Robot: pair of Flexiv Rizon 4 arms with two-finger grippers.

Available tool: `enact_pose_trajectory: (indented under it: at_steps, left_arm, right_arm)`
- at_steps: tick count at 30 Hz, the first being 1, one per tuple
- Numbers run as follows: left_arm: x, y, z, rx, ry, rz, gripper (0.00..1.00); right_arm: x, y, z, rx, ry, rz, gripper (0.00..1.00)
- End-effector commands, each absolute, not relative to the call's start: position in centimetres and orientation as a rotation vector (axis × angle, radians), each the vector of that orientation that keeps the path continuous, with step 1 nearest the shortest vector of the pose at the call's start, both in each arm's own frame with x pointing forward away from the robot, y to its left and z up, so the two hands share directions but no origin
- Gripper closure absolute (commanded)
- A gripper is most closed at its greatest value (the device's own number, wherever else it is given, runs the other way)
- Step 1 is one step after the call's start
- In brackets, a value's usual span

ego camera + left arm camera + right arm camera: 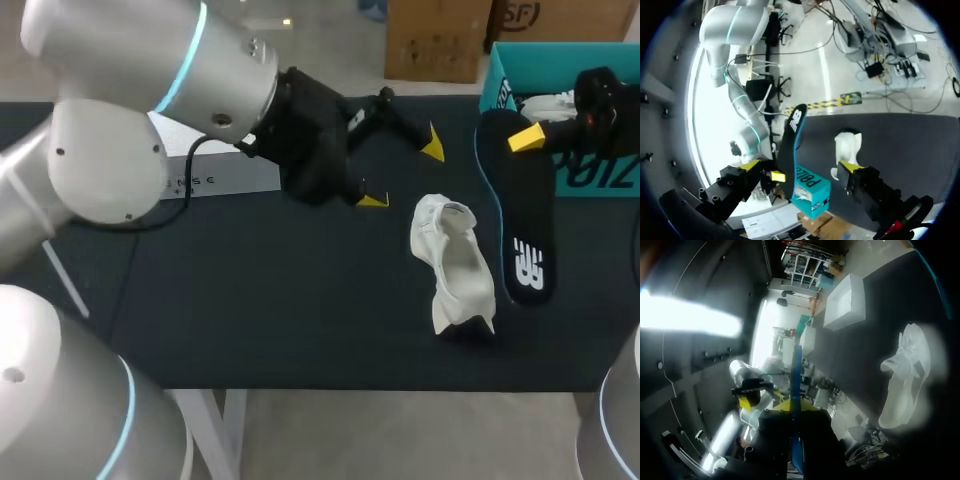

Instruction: Take the shoe out of the shoebox, open the shoe tongue, remove and reinsert the insole, then place the shoe into the shoebox

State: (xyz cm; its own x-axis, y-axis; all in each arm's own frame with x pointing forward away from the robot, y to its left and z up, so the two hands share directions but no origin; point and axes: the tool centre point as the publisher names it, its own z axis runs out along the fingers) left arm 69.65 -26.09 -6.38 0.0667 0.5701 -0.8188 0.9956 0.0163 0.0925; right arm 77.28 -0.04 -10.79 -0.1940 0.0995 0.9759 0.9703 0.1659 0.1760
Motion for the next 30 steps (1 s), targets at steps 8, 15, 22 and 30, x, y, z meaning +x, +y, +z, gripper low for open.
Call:
enact_pose_trajectory:
  at_steps: [8, 15, 22, 30]
  left_arm:
    - [69.3, -25.6, -7.0, 1.412, 1.336, -0.982, 0.0]
    - [68.9, -25.9, -7.3, 1.351, 1.248, -0.971, 0.0]
    - [68.0, -27.5, -7.1, 1.28, 1.108, -0.898, 0.0]
    - [69.2, -30.4, -7.9, 1.3, 1.057, -0.874, 0.0]
  right_arm:
    - [77.2, -0.1, -10.8, -1.082, -1.505, -1.165, 1.0]
    - [77.2, -0.1, -10.8, -1.082, -1.505, -1.165, 1.0]
    - [77.2, -0.1, -10.8, -1.082, -1.505, -1.165, 1.0]
    - [77.2, -0.1, -10.8, -1.082, -1.505, -1.165, 1.0]
